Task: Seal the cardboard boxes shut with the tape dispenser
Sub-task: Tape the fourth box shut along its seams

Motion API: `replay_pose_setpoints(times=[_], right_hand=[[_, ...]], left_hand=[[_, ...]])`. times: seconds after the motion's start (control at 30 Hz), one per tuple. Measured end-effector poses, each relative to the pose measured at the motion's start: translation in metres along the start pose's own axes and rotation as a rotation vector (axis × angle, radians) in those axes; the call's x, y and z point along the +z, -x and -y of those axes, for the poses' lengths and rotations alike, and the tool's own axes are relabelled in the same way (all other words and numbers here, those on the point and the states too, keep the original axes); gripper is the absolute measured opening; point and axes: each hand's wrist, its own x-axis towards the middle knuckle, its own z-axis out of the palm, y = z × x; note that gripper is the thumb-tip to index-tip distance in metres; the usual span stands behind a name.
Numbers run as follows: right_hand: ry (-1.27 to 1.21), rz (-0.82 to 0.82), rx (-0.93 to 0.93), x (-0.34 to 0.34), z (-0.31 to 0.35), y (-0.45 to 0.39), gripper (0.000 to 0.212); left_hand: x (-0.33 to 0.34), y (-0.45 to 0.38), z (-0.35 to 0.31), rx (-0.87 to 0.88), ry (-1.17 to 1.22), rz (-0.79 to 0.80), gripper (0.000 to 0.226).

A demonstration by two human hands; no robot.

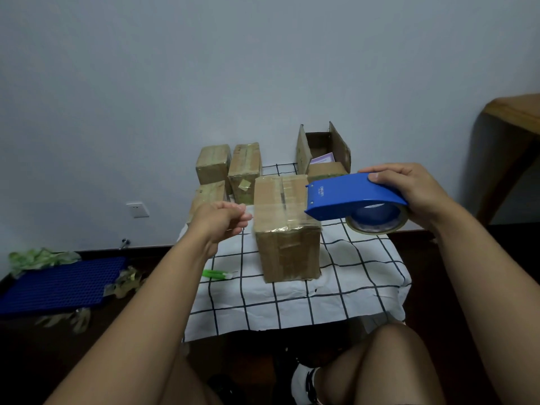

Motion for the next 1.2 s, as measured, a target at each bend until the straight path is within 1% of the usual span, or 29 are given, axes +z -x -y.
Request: replay_pose_setpoints(times=[0.1, 0.2, 0.37, 0.5, 0.67, 0.8, 1.0, 1.2], right_hand=[[0.053, 0.034, 0.01, -0.007, 0.002, -0.006, 0.021], [0.107, 0.056, 0.007, -0.011, 0.002, -0.009, 0.022], [0.138, 0.083, 0.017, -0.011, -0.001, -0.012, 0.022], [0.169, 0.089, 0.018, -0.014, -0.001, -0.016, 0.014], [0.25, 0.103, 0.008, -0.019, 0.002, -0.017, 0.018], [0.277, 0.095, 0.019, -0.02, 0.002, -0.018, 0.016], [0.304, 0.093, 0.017, -0.021, 0.001, -0.018, 0.016], [0.306, 0.111, 0.009, -0.015, 0.004, -0.02, 0.018]], left_hand=[[0.006, 0.002, 0.006, 0.013, -0.01, -0.01, 0.008], [0.009, 0.002, 0.011, 0.04, -0.025, -0.09, 0.012], [0.015, 0.003, 0.017, 0.041, -0.057, -0.121, 0.01], [0.024, 0.003, 0.024, 0.044, -0.114, -0.171, 0.012], [0.034, 0.001, 0.028, 0.057, -0.163, -0.202, 0.019], [0.039, 0.0, 0.03, 0.081, -0.212, -0.22, 0.011], [0.043, -0.001, 0.031, 0.13, -0.289, -0.255, 0.011], [0.042, 0.001, 0.031, 0.168, -0.319, -0.275, 0.017]])
